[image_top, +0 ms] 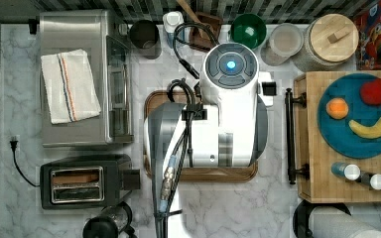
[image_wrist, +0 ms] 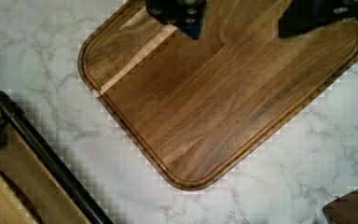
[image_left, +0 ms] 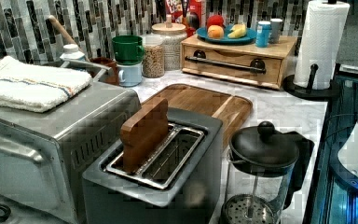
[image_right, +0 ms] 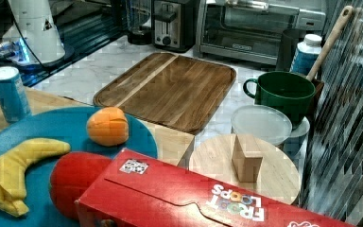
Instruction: Open the drawer.
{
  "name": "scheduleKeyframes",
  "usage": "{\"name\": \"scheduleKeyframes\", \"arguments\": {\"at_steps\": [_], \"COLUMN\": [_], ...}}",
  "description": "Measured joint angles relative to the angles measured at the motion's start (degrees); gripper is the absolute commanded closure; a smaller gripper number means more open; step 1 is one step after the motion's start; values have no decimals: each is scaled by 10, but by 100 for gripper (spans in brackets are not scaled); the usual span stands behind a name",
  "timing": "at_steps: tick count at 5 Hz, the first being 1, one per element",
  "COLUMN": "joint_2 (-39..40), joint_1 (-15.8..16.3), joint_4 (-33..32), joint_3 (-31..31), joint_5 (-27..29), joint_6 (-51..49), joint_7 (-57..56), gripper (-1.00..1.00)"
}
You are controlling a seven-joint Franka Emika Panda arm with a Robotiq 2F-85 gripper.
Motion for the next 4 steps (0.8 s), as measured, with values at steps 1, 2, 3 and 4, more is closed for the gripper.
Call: {"name": "scheduleKeyframes", "arguments": {"at_steps": [1, 2, 3, 4], "joint_2": [1, 1, 1, 1], "joint_1": [-2, -4, -6, -8], "joint_4": [-2, -7, -7, -7], "joint_3": [1, 1, 1, 0], "joint_5": [-2, -1, -1, -2], "joint_6": [0, 0, 0, 0], "joint_7": [0, -1, -1, -1], "gripper": [-100, -100, -100, -100]}}
